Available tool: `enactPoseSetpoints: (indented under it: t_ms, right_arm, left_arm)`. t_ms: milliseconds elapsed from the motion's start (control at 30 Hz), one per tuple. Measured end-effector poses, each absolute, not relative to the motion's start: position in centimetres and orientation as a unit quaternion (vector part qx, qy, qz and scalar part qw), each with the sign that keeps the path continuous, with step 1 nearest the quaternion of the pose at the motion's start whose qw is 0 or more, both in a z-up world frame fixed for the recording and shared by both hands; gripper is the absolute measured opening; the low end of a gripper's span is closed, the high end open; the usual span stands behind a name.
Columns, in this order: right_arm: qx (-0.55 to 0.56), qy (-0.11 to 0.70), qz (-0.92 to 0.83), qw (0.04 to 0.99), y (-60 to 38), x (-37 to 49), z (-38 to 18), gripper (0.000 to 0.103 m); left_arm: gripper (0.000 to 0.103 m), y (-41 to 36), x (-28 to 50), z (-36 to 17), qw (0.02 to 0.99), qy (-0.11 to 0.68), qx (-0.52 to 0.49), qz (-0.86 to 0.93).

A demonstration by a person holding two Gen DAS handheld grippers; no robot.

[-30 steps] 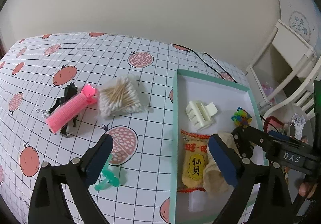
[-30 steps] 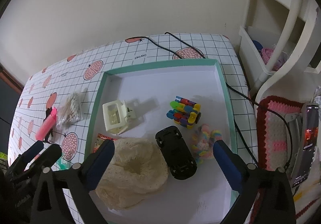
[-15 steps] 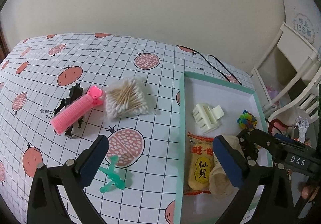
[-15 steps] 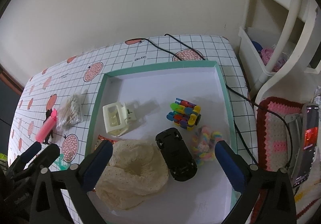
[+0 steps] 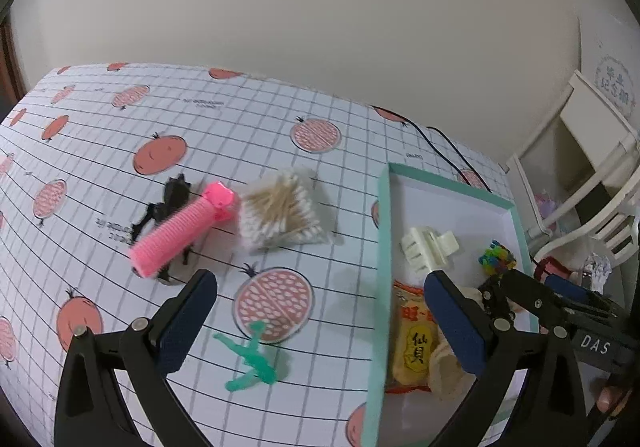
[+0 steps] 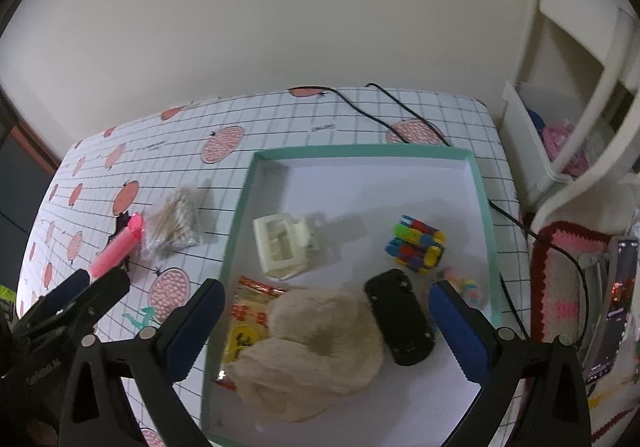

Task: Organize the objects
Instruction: 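Move both open grippers back toward the pink roller and green toy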

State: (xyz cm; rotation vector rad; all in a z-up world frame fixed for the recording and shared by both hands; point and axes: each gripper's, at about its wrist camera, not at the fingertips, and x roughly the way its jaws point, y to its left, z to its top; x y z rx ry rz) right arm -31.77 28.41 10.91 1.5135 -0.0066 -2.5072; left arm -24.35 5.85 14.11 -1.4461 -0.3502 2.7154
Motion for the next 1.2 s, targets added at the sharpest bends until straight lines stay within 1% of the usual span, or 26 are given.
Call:
enactPoseSetpoints:
  t_ms: [300, 600, 800, 1033, 1200]
  right_arm:
    - [0.507, 0.010, -0.852, 0.131, 24.6, -31.5, 11.6, 0.103]
    - [0.505, 0.017, -0.848, 0.160, 20.3, -31.1, 11.6, 0.103]
    - [0.513, 0.028, -0.839, 0.177, 17.4, -30.8, 10.9, 0.103]
    - [0.528, 0.063, -0.826, 0.190, 14.6, -30.1, 9.1, 0.103]
    - [0.543, 0.079, -0.813, 0.193, 13.6, -29.8, 7.4, 0.103]
  left_arm:
    - [0.103, 2.1, -24.5, 14.1, -0.007, -0.123, -0.465, 0.877]
    - [0.103, -2.7, -24.5, 13.8, -0.039, -0.160, -0.474, 0.865]
    - [0.103, -5.4, -24.7, 13.4, -0.053, -0.173, -0.479, 0.859]
    - [0.103, -7.6, -25.4, 11.8, -0.039, -0.180, -0.496, 0.849]
    - [0.103, -7.9, -25.5, 10.7, -0.039, -0.168, -0.508, 0.844]
